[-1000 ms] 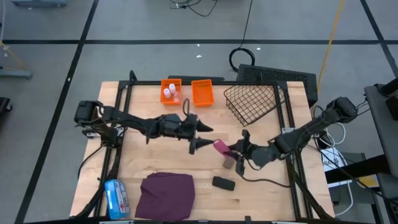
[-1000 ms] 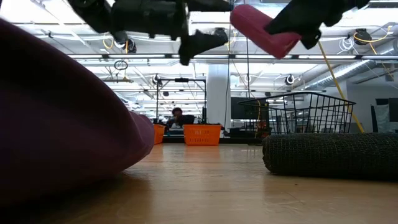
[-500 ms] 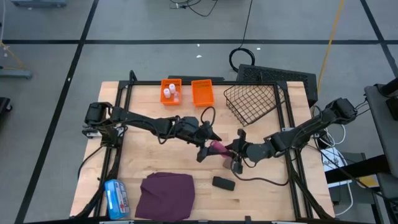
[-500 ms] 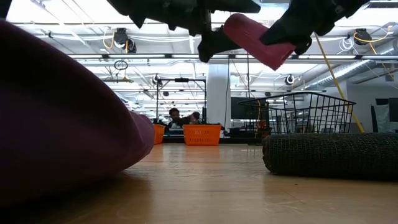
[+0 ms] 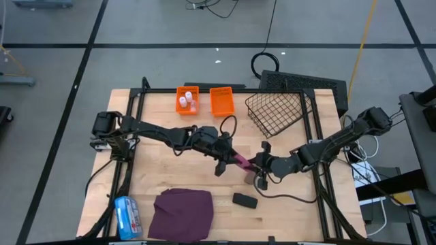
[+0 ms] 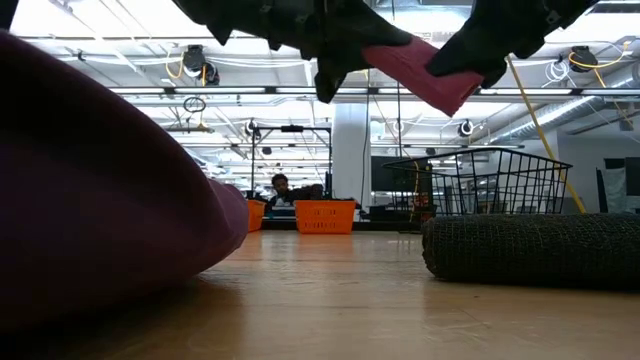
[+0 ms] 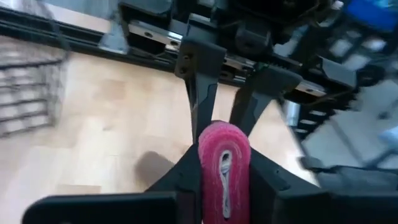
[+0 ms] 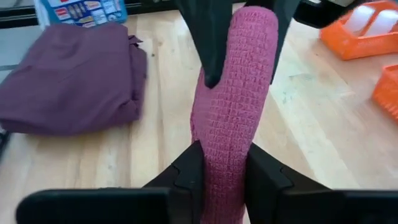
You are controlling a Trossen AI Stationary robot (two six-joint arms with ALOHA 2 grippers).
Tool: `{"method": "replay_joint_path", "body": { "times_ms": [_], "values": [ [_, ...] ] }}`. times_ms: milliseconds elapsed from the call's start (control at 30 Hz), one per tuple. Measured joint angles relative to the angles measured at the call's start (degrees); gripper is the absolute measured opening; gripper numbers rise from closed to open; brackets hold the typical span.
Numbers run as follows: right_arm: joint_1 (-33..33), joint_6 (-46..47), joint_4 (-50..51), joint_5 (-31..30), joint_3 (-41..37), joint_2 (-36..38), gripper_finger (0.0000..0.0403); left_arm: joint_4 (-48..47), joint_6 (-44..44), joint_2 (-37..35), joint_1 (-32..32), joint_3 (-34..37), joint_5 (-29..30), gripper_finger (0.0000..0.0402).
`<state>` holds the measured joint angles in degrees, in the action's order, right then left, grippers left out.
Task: Pick & Place Medicine items
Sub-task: Put the pink bandage into the right orange bin
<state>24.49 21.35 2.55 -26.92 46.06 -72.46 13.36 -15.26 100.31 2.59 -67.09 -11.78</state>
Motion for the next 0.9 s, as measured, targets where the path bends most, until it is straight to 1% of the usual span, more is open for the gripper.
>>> {"method": "replay_joint_path", "body": {
  "times_ms": [67, 100, 200, 333, 367, 433, 500, 567, 667, 767, 833, 900],
  "values": [
    [-0.11, -1.08, 0.99, 0.19, 0.09, 0.36, 0.0087, -1.16, 1.68, -1.51, 0.15, 0.09, 4.11, 0.0071],
    [-0.18, -1.53, 1.78, 0.31, 0.23, 0.85, 0.0093, -1.3, 2.84, -2.23, 0.03, 0.13, 5.28, 0.0071],
    [-0.26, 0.38, 4.51, 0.71, 0.39, 2.88, 0.011, -1.15, 6.15, -5.12, -0.51, 0.73, 6.72, 0.0071],
    [-0.22, 4.45, 10.04, 1.74, 0.37, 7.43, 0.0125, 2.51, 7.88, -7.19, -1.53, 3.04, 7.28, 0.0071],
    [-0.16, 4.89, 11.52, 2.11, 0.3, 8.95, 0.0127, 4.0, 7.82, -7.45, -1.92, 4.16, 7.52, 0.0071],
    [0.23, 5.94, 17.07, 5.88, -0.55, 11.61, 0.0128, 8.6, 7.81, -7.55, -3.16, 6.46, 9.61, 0.0071],
    [0.33, 6.88, 17.4, 6.56, -0.26, 14.74, 0.0128, 13.84, 6.97, -7.69, -4.5, 9.49, 10.13, 0.0071],
    [0.2, 7.64, 17.86, 5.2, -0.02, 17.89, 0.0126, 20.72, 6.36, -7.67, -5.31, 12.79, 8.46, 0.0071],
    [0.59, 5.74, 14.53, 2.71, -2.52, 19.77, 0.0123, 33.56, 6.61, -7.6, -6.45, 18.37, 4.62, 0.0071],
    [0.34, 1.06, 7.16, -1.19, -6.18, 21.54, 0.0121, 44.43, 6.12, -7.65, -8.56, 23.23, 4.5, 0.0071],
    [0.19, -3.5, 0.09, -3.66, -8.65, 21.82, 0.0121, 48.12, 5.34, -7.64, -9.9, 25.67, 4.41, 0.0071],
    [-0.16, -10.76, -6.61, -5.56, -11.42, 21.59, 0.0121, 49.79, 4.12, -7.58, -11.17, 27.01, 4.04, 0.0071]
  ]
}}
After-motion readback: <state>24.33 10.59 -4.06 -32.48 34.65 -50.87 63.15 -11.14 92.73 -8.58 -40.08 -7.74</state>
